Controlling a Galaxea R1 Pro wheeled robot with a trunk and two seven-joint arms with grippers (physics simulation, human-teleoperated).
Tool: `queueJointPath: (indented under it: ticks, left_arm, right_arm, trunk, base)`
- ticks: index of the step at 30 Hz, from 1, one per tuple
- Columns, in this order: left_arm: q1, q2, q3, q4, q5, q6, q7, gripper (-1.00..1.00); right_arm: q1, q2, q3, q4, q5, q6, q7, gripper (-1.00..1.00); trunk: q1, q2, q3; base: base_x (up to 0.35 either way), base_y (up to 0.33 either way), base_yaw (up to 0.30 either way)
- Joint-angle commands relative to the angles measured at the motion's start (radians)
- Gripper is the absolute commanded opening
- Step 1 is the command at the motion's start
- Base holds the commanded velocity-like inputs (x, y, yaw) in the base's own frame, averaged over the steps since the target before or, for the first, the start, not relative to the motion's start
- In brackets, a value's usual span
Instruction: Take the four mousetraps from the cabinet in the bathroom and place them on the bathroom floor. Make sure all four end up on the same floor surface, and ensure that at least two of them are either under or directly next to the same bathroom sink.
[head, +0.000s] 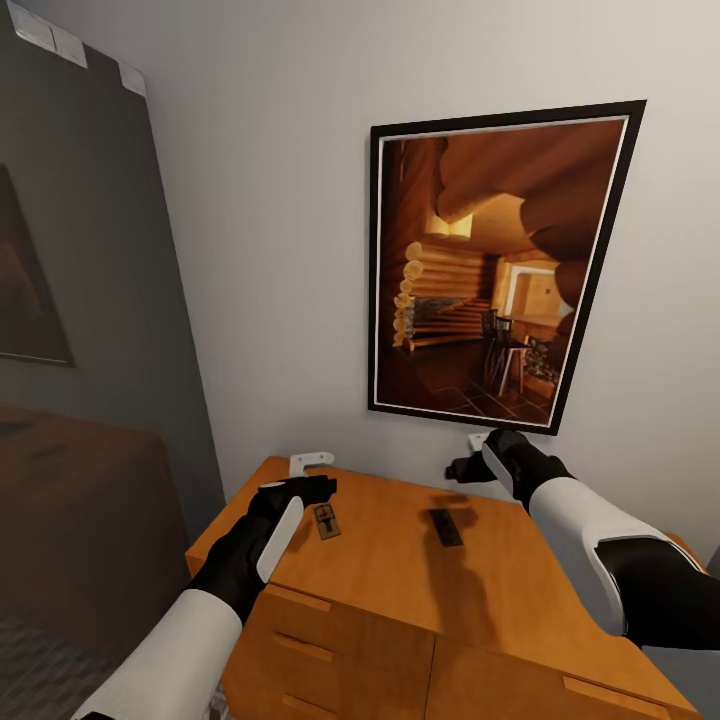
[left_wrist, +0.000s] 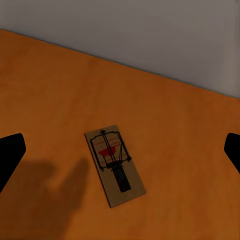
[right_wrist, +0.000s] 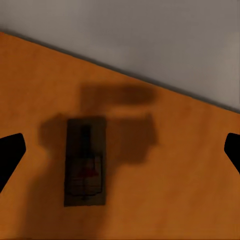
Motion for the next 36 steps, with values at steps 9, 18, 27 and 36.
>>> queueJointPath:
  ticks: [9,18,27,36]
  left_arm:
    - [0.000,0.000,-0.002,-0.001,0.011,0.002,0.009,1.00]
    - [0.000,-0.001,-0.002,-0.001,0.011,0.002,0.009,1.00]
    - [0.000,-0.001,-0.002,-0.001,0.011,0.002,0.009,1.00]
    - [0.000,-0.002,-0.002,-0.001,0.011,0.002,0.009,1.00]
  right_arm:
    - [0.000,-0.002,0.010,-0.001,0.011,0.007,0.057,1.00]
    - [0.000,-0.002,0.010,-0.001,0.015,0.009,0.063,1.00]
    - [0.000,-0.002,0.010,-0.001,0.013,0.014,0.062,1.00]
    - [0.000,-0.002,0.010,0.020,0.013,0.016,0.053,1.00]
  trunk:
    - [0.000,-0.001,-0.001]
    - [0.000,-0.001,-0.001]
    - [0.000,-0.001,-0.001]
    - [0.000,-0.001,-0.001]
  base:
    - [0.000,0.000,0.000]
    - [0.127,0.044,0.000]
    - [0.049,0.020,0.000]
    - [0.004,0.002,0.000]
